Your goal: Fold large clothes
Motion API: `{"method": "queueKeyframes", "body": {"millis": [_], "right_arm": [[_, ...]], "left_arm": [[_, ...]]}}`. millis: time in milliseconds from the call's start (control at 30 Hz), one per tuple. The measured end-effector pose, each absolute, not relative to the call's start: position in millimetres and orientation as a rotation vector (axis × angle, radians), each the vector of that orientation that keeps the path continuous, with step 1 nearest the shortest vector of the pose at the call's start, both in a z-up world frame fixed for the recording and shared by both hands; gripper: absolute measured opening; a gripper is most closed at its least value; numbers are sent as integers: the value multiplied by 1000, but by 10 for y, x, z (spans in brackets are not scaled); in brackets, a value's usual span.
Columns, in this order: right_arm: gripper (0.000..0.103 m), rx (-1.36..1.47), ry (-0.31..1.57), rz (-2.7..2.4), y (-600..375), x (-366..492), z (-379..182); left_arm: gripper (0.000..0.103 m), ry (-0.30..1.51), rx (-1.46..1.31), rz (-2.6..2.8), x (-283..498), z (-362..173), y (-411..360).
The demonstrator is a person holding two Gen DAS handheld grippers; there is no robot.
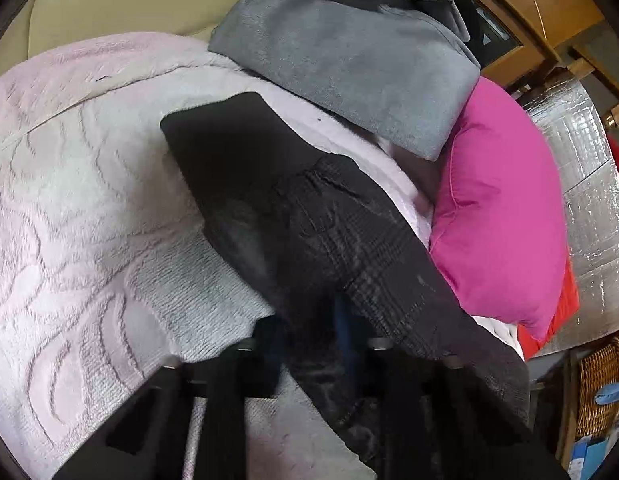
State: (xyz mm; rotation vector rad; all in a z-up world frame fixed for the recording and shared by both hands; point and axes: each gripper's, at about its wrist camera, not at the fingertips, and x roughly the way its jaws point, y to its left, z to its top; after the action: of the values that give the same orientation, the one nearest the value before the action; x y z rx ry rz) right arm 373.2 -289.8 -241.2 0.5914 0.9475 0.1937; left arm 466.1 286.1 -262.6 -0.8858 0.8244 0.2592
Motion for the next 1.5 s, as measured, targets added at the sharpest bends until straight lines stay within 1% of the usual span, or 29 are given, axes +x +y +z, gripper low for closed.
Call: {"method": "queueKeyframes", "body": {"millis": [33,100,267,367,467,567,700,867,933,1000,1033,1100,1167,1200,1233,1267,1300,1333,1367,1433,1500], "right_arm": [[60,592,945,192,-2910,3733,-2402],[60,603,934,182,-2957,3735,-2384],[60,653,885,119,-3189,3673,-2307],[60,700,851,63,-3386,3615,-2279],[60,746,826,19,-3573,3559,-2270],[60,776,799,-11,-3720,3488,-2244],[60,810,762,-39,-3911,3397,-2192],[60,820,728,-82,-4130,3285,-2148],[60,817,725,-101,-4221,3254,-2146],[60,833,720,-110,-4309,3220,-2151],[60,840,718,-114,-4351,3208,-2156],[60,849,712,-123,-4422,3189,-2147],[62,845,708,-129,-4455,3178,-2128],[63,840,709,-127,-4435,3194,-2120],[64,834,711,-118,-4425,3200,-2105],[66,828,714,-106,-4410,3209,-2092],[69,824,715,-90,-4384,3215,-2078],[70,820,714,-72,-4355,3217,-2065],[70,814,715,-57,-4317,3224,-2053],[75,797,718,-12,-4193,3251,-2018],[80,752,726,55,-3985,3290,-1973]], "left_arm": [[9,815,-874,260,4658,-2581,2846],[7,791,-831,259,4665,-2462,2785],[6,690,-680,170,4603,-1906,2376],[5,643,-595,68,4502,-1566,1990],[5,610,-487,-55,4350,-1280,1407],[5,588,-394,-175,4182,-1147,859],[5,612,-316,-357,4011,-1158,119],[5,731,-227,-535,3868,-1482,-755],[6,806,-180,-577,3829,-1684,-1039],[6,933,-129,-598,3828,-1926,-1257],[10,989,-107,-595,3834,-2022,-1303],[13,1076,-78,-590,3820,-2151,-1335],[17,1082,-89,-592,3753,-2099,-1243],[29,1085,-94,-599,3711,-2037,-1186],[47,1081,-106,-619,3648,-1947,-1104],[56,1066,-116,-636,3587,-1846,-1026],[68,1036,-122,-643,3506,-1735,-935],[71,994,-126,-645,3427,-1604,-844],[71,952,-127,-642,3352,-1494,-722],[73,885,-142,-599,3297,-1344,-419],[74,840,-172,-492,3399,-1296,-114]]}}
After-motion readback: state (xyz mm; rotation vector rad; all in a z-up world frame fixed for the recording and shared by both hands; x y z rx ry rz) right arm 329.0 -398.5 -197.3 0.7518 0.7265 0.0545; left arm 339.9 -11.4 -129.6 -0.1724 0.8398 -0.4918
